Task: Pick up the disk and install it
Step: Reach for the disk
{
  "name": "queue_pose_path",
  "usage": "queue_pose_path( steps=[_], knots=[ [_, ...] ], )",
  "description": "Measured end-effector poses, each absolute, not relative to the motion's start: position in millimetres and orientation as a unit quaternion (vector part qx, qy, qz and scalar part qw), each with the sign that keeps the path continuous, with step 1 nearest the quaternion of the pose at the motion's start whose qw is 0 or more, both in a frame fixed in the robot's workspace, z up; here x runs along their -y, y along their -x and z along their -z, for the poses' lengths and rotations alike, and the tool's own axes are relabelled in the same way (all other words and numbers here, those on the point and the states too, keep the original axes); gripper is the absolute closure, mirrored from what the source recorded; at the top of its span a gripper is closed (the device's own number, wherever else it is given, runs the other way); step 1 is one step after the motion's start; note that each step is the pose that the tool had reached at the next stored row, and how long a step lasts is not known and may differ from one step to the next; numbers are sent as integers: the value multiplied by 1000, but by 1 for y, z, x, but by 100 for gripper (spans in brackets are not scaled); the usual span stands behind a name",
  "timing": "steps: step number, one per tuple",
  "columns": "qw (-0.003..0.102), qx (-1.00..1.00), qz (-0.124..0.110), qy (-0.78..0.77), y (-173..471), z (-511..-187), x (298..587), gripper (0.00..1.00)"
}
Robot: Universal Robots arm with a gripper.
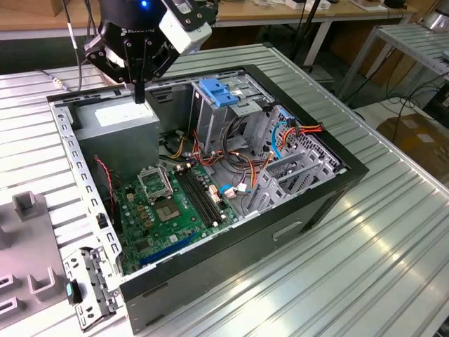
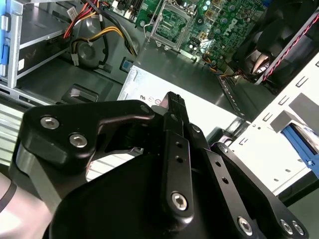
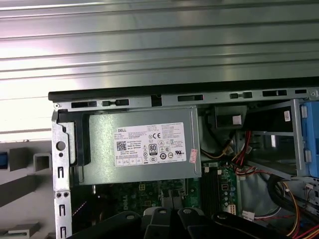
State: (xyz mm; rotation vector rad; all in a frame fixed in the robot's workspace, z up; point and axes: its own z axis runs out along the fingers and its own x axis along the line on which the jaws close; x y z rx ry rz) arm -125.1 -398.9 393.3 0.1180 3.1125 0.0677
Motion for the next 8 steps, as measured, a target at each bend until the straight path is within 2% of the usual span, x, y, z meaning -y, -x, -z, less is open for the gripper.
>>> queue_pose_path(
  steps=[8],
  knots=[
    [13,-999,-22,-38,128,-393,399,89]
  ],
)
